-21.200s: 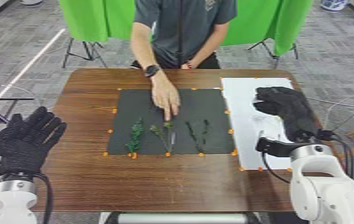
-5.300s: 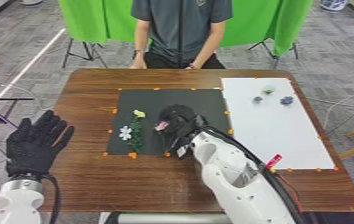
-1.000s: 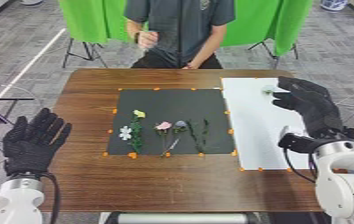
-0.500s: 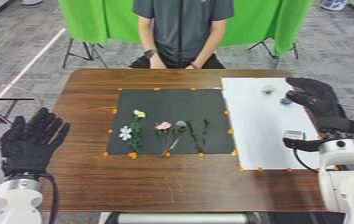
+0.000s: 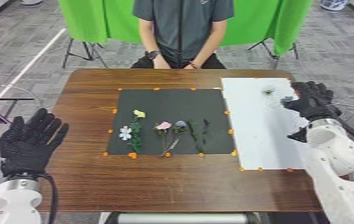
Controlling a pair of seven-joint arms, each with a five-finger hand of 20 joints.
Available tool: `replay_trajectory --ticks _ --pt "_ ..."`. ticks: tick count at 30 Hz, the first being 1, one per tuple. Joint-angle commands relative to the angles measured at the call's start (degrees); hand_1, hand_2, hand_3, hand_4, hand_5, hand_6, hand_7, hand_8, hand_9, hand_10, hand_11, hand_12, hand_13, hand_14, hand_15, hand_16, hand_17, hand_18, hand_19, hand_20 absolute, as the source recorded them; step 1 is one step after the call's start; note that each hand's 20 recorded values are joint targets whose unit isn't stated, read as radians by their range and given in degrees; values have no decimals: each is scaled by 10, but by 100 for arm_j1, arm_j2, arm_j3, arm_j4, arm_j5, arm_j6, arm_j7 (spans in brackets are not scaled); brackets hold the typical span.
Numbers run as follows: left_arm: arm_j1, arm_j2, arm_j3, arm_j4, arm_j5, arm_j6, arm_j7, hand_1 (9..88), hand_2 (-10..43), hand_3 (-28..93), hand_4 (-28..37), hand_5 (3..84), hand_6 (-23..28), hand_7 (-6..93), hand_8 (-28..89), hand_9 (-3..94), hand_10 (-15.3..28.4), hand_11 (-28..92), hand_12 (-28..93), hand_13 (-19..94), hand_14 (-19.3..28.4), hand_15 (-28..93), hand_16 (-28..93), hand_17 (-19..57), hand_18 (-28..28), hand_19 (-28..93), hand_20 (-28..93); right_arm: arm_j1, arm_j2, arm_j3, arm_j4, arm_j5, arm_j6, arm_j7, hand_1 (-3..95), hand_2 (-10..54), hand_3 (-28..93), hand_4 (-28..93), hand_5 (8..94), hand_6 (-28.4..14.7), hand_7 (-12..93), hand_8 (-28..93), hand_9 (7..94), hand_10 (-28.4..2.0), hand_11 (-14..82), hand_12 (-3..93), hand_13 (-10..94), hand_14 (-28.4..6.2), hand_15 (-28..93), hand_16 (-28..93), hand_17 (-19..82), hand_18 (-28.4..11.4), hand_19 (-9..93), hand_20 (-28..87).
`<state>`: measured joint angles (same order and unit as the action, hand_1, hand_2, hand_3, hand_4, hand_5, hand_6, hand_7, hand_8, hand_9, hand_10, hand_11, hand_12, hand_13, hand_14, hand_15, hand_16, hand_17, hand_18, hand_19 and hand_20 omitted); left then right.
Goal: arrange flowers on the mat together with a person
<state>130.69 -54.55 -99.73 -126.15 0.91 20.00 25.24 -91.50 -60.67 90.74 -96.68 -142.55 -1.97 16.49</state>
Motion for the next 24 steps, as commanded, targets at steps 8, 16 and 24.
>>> replay_trajectory --ticks 8,16,24 --pt "95 -34 -44 -33 152 -251 22 315 129 731 -270 572 85 244 -83 547 162 283 201 436 181 540 25 2 188 427 283 1312 291 -674 1483 156 -843 -287 402 -37 824 -267 306 -65 199 -124 259 -182 95 137 171 -161 308 53 81 -167 594 107" --pt "25 -18 -30 -22 329 -424 -153 316 116 731 -269 567 85 241 -82 544 161 282 201 433 182 535 25 2 188 422 282 1253 217 -729 1611 198 -1442 145 495 -60 810 -282 375 -48 282 -166 365 -167 195 149 356 -130 430 89 221 -192 693 145" --pt "-1 -43 8 18 325 -509 -176 316 111 726 -267 565 85 235 -80 543 160 274 198 447 183 503 15 4 188 414 276 991 152 -783 1555 443 -1560 126 587 -83 661 -282 517 -13 383 -85 586 -110 256 275 588 -64 448 326 344 -177 779 222"
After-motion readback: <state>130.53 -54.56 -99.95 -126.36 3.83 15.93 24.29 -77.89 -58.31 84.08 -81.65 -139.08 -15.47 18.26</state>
